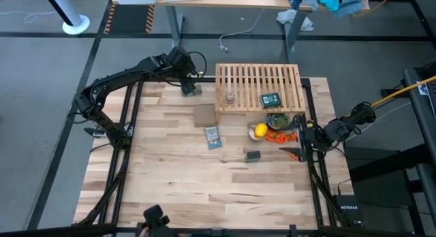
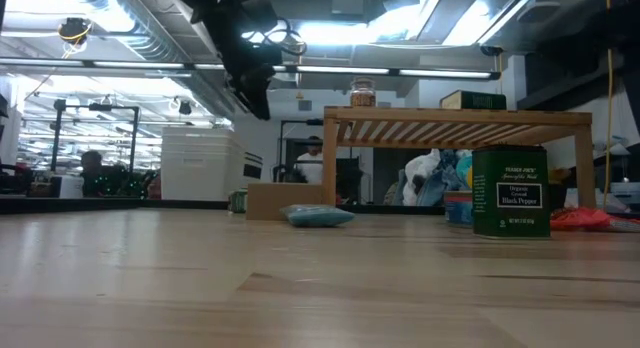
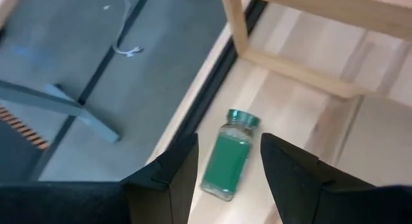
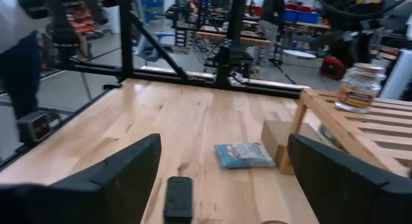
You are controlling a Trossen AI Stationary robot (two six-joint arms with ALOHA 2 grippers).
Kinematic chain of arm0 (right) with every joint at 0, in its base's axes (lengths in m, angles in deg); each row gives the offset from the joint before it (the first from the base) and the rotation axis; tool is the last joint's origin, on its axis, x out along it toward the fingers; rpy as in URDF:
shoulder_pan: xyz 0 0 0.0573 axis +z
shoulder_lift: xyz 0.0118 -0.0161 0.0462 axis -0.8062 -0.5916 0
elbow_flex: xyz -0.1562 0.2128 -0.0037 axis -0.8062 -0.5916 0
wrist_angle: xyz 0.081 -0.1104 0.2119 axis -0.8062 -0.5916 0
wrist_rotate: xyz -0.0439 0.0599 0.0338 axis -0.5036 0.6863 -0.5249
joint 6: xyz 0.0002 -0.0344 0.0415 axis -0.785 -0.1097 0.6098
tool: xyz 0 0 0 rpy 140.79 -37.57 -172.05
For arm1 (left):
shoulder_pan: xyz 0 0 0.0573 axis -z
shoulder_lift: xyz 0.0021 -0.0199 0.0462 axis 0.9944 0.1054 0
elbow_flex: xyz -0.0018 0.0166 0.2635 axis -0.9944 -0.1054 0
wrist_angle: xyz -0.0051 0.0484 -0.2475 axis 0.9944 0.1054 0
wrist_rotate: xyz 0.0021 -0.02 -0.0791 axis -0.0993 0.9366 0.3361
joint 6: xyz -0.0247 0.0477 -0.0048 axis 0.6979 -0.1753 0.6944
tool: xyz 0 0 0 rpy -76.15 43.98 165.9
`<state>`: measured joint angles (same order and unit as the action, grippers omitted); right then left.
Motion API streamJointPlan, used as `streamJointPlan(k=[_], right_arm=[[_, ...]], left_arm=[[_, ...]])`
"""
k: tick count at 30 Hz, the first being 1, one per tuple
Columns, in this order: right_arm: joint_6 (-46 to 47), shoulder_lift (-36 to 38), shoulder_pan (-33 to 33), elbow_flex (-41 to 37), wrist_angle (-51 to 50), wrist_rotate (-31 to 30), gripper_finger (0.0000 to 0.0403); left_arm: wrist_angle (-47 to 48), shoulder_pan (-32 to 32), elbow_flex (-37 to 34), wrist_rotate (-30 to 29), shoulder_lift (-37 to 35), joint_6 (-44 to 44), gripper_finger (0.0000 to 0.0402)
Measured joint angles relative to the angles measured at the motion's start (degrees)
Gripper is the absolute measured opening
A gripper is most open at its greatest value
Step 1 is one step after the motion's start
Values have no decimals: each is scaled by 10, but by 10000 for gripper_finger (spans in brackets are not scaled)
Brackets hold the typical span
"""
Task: Shelf spices
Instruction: Put the green seasoning bottle on the shelf
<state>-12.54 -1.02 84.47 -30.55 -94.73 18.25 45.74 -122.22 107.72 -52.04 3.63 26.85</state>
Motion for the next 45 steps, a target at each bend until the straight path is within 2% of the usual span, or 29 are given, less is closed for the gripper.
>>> streamJointPlan(k=[3, 10, 16, 21, 30, 38, 45], right_arm=[[0, 0, 0, 0, 0, -20, 344], [0, 0, 0, 0, 0, -34, 344], [0, 0, 0, 0, 0, -34, 344], [0, 0, 0, 0, 0, -34, 344], [-1, 0, 0, 0, 0, -34, 344], [-1, 0, 0, 0, 0, -34, 344], [-1, 0, 0, 0, 0, -34, 344]], left_arm=[[0, -5, 0, 20, 4, 16, 163], [15, -9, 0, 21, 26, 58, 163], [33, -16, 0, 21, 77, 59, 163], [68, -34, -1, -5, 125, 53, 164], [74, -64, -1, -19, 185, 96, 208], [41, -60, 0, -18, 191, 59, 237], [-2, -51, -1, 66, 193, 4, 230]])
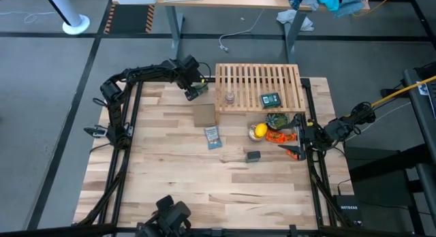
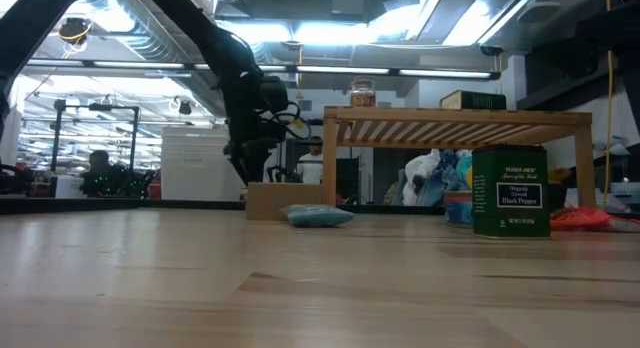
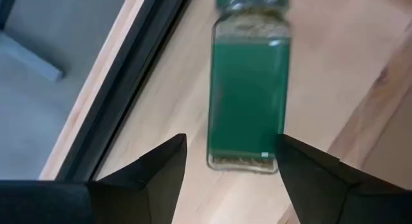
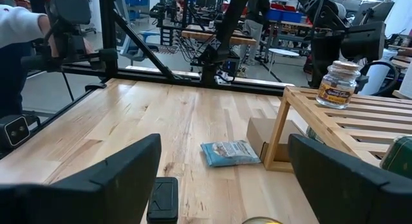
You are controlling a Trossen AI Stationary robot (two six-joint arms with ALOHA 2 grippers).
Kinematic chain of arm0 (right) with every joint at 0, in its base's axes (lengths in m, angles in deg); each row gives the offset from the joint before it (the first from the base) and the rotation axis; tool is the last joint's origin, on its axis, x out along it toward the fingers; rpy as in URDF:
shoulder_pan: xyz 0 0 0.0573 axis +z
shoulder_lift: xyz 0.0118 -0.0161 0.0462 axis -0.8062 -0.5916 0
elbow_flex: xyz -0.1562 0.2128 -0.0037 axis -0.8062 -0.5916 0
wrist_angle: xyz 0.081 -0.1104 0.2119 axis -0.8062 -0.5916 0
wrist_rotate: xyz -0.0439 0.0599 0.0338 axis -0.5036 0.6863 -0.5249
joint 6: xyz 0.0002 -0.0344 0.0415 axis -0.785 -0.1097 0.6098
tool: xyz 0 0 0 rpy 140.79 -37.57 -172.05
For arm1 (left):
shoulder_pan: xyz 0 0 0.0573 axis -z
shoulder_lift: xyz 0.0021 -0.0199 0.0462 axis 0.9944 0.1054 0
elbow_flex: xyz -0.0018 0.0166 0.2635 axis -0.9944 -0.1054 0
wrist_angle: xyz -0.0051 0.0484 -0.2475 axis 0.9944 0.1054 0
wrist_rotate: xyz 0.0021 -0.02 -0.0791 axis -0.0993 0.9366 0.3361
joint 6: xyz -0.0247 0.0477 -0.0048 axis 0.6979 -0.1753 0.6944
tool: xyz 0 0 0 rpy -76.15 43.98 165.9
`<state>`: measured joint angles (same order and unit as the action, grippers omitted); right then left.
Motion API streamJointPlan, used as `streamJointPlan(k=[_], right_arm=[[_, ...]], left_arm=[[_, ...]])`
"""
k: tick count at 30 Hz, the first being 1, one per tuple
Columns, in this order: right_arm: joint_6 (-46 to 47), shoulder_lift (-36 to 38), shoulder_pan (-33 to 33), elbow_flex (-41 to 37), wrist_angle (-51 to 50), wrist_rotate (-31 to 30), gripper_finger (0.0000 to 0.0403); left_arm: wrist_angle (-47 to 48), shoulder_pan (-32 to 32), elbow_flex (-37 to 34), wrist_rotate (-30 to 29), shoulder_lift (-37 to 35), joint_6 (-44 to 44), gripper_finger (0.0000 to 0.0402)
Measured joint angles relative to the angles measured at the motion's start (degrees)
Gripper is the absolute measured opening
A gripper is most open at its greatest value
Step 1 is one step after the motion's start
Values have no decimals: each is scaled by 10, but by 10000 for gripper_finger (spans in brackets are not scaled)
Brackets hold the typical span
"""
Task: Shelf spices
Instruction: Put the green seasoning bottle on the shelf
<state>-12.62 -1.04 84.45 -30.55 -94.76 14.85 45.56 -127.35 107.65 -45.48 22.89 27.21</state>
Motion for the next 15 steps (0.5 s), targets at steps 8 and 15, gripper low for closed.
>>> streamJointPlan(k=[8, 15], right_arm=[[0, 0, 0, 0, 0, 0, 344], [0, 0, 0, 0, 0, 0, 344]], left_arm=[[-34, 4, 0, -1, 0, -8, 227], [-75, 4, 0, 44, 0, 3, 227]])
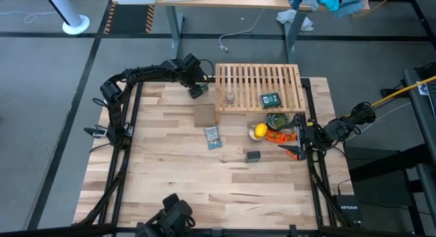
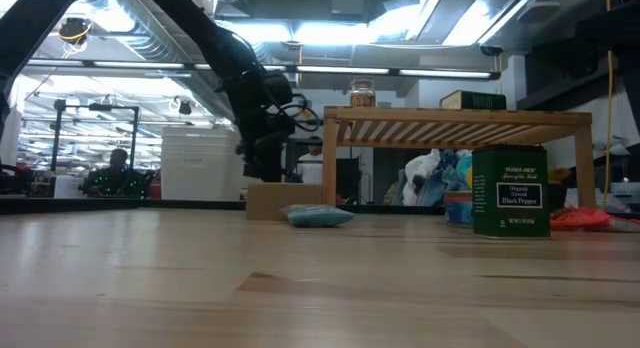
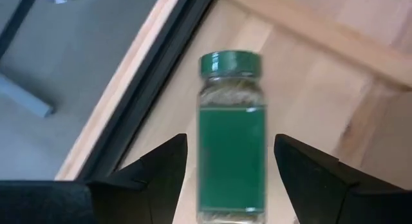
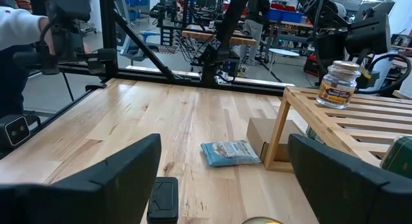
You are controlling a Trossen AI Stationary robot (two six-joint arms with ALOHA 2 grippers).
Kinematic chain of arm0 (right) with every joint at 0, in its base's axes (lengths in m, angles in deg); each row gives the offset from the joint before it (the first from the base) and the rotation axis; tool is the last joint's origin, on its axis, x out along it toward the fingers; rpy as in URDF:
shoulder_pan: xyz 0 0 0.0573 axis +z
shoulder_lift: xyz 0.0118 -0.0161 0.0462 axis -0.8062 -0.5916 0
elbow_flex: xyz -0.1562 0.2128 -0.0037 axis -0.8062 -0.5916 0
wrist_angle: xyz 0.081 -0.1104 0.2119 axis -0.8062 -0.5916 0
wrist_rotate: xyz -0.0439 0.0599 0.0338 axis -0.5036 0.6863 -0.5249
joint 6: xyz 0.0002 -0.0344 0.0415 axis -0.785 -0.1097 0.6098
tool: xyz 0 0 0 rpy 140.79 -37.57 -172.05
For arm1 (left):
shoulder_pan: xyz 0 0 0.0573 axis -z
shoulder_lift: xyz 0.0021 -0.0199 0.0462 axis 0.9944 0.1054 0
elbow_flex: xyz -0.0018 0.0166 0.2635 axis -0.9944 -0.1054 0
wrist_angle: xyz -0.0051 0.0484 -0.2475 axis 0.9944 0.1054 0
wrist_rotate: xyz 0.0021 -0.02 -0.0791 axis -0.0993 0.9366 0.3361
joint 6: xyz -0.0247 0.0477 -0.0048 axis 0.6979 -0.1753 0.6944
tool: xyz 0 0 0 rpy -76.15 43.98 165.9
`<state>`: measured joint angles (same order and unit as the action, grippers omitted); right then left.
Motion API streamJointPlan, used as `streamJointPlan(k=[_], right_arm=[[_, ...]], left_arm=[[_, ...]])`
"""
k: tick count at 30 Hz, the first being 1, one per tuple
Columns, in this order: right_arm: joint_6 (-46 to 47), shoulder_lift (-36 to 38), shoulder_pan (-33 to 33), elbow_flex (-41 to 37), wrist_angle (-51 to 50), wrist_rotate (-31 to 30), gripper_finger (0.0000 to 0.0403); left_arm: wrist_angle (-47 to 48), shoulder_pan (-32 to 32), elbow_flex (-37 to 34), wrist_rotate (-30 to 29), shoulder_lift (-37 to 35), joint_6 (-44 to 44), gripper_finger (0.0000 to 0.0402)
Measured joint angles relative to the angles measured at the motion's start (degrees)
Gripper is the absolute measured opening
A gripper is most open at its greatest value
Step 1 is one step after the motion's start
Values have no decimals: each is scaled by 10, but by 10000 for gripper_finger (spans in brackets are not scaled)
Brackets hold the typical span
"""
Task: Shelf spices
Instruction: Put the green seasoning bottle on the shelf
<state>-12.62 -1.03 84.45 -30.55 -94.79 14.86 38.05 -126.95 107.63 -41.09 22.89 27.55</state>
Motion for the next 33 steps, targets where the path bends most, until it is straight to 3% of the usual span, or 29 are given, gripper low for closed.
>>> streamJointPlan(k=[13, 26, 33], right_arm=[[0, 0, 0, 0, 0, 0, 344], [0, 0, 0, 0, -1, 0, 344], [0, 0, 0, 0, 0, -1, 344]], left_arm=[[-24, -8, 0, 8, 1, 4, 227], [-48, -8, 2, 9, 58, -9, 227], [-64, -2, 1, 8, 60, 27, 227]])
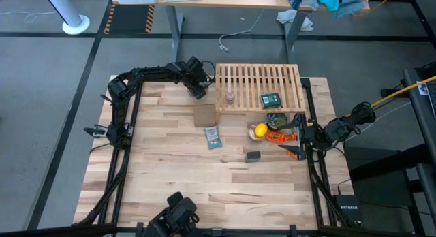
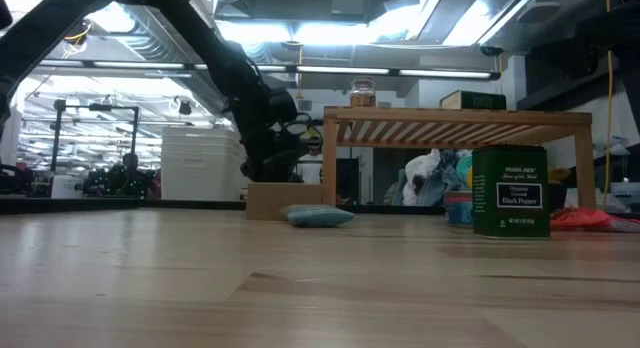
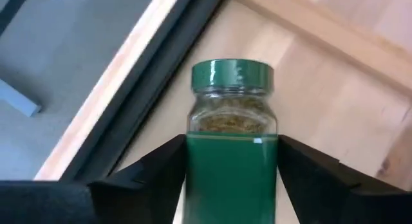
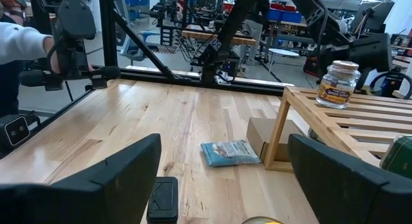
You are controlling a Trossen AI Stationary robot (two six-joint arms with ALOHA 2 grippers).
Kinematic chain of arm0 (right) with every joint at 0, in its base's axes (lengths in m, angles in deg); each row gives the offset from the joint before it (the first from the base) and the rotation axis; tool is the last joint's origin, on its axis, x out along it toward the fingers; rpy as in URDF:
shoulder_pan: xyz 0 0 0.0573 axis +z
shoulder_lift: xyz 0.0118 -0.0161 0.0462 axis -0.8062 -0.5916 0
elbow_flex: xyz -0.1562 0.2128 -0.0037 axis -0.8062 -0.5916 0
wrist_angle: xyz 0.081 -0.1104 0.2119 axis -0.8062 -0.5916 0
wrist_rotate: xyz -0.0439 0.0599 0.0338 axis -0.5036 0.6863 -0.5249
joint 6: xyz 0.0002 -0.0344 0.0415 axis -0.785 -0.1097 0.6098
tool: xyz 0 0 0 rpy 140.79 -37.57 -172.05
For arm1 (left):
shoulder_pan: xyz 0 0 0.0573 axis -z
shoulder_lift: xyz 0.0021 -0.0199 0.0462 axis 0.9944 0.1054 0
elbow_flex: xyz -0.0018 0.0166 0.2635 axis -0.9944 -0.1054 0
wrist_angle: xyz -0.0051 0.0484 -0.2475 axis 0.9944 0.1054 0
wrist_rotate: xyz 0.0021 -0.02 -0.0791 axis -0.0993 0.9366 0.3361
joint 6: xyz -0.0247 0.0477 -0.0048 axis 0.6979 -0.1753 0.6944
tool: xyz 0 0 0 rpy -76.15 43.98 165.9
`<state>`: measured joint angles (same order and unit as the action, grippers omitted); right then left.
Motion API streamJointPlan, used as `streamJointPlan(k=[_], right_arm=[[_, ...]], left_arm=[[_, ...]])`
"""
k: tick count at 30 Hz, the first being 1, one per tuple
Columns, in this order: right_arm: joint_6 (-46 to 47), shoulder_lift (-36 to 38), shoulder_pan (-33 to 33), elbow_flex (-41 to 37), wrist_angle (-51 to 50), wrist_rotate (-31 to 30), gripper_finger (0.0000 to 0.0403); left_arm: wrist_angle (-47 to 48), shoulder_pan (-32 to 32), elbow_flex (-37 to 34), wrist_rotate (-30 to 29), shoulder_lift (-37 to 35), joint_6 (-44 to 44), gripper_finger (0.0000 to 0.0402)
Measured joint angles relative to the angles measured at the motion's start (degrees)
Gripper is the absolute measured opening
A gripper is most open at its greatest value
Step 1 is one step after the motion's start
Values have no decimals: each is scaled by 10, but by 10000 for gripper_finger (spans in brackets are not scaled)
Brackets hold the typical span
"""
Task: Shelf spices
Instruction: Put the green seasoning bottle on the shelf
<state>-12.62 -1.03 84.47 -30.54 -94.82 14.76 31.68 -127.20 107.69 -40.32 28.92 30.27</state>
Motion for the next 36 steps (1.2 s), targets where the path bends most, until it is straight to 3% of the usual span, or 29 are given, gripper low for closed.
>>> streamJointPlan(k=[4, 9, 24, 36], right_arm=[[0, 0, 0, 0, 0, 0, 344], [0, 0, 0, 0, 0, 0, 344], [0, 0, 0, 0, -1, 9, 344], [1, 0, 0, 0, -5, 10, 344]], left_arm=[[7, 8, -1, 0, 2, -14, 222], [5, 18, -1, 1, 1, -1, 188], [19, 24, -1, -35, -7, 25, 187], [19, 38, -1, -118, -102, 10, 187]])
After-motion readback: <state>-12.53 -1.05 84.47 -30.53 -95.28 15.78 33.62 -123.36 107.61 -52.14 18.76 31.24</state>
